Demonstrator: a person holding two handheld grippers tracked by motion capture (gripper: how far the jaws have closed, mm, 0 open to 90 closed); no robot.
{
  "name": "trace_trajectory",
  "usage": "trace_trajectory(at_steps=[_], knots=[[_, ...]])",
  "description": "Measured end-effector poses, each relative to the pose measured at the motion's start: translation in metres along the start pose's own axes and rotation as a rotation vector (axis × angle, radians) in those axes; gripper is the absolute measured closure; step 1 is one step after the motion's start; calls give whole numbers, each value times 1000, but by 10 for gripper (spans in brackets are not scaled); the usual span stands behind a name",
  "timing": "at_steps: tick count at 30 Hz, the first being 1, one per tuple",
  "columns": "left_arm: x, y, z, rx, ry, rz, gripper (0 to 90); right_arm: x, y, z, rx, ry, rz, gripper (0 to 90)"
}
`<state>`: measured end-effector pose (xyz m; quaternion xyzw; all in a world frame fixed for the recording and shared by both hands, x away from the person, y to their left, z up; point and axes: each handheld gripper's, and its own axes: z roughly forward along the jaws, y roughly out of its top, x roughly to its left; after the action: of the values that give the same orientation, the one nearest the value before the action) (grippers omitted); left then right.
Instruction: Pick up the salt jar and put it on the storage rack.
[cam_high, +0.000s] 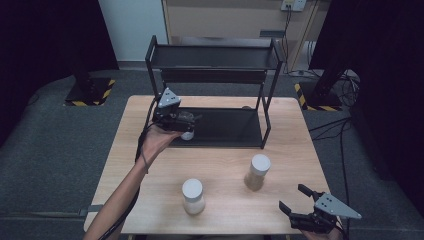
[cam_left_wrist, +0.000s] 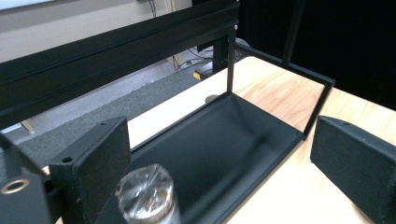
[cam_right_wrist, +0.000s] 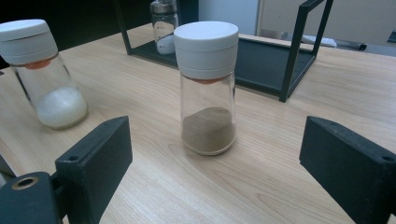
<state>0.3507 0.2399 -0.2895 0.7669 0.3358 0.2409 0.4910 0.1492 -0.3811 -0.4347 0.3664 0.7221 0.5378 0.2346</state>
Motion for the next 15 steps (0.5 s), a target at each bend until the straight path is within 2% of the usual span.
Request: trace_trajectory(at_steps=[4, 11, 15], knots=[[-1, -6, -18, -9, 9, 13, 40, 0, 0, 0, 3, -1, -1, 89], [-1, -23, -45, -22, 3, 2, 41, 1, 1, 1, 9, -3, -2, 80], [-3, -34, -59, -32, -12, 8, 42, 1, 1, 2, 11, -3, -4, 75]])
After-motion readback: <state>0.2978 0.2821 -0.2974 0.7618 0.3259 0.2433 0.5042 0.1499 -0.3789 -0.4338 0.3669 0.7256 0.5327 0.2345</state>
